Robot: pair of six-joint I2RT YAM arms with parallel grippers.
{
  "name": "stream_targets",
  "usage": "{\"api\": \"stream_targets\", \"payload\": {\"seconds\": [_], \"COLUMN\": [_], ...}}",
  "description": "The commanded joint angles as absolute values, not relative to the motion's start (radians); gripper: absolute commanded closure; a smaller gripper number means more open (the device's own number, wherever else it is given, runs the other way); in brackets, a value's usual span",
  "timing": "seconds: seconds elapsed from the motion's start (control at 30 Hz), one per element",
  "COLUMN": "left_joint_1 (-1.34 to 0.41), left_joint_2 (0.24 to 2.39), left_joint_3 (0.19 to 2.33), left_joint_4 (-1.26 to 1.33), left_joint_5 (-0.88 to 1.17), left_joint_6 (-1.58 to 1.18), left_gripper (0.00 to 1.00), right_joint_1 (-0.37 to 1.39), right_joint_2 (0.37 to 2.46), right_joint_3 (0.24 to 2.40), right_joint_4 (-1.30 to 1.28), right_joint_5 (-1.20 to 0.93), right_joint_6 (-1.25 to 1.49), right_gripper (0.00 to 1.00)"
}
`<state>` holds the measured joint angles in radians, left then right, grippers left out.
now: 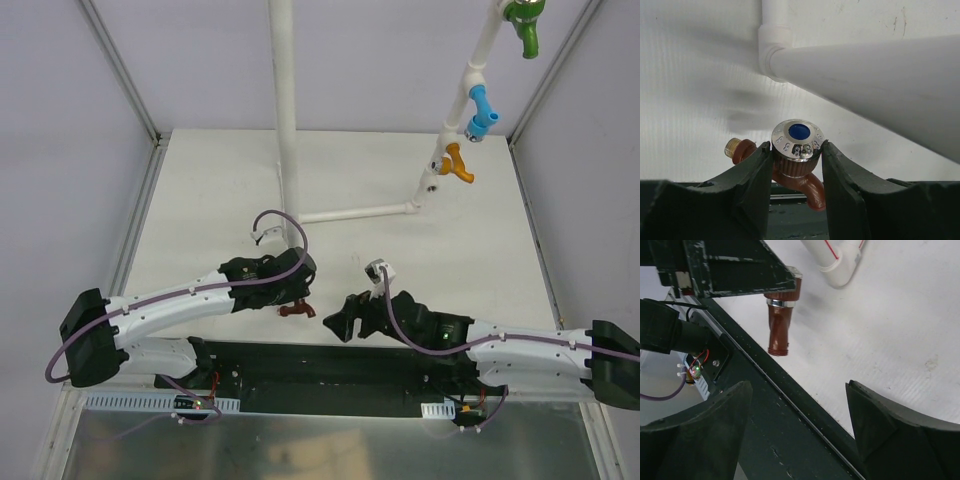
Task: Install the water faucets
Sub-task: Pick up the adaptor at the center of the board.
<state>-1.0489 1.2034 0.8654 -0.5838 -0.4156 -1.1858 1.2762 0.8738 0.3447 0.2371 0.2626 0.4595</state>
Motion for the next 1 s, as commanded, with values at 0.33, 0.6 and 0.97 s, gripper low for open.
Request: {"api": "stream_targets", "payload": {"seconds": [0.33,0.6,0.97], "left_joint_1": [-1.092,-1.120,-1.137], "left_joint_2": [1.255,1.249,1.207], "left_joint_3": [0.942,0.962,0.956], "left_joint_4": [-0.436,-0.426,-0.420], "left_joint_5": [-0.353,-0.334,-0.308], "left_joint_6": [-1.164,-1.169,-1.166], "left_gripper": [1.00,1.00,1.00], "right_joint_1": [1.328,1.333,1.332], "right_joint_2": [1.043,1.106,1.207], "right_joint_3": [0.439,0.457,0.488], "right_joint_4": [0.449,0.459,0.492], "right_joint_5": [0.337,0.414,0.425], "right_joint_6": [0.456,0.411,0.374], "right_gripper": [0.27,0.33,0.44]}}
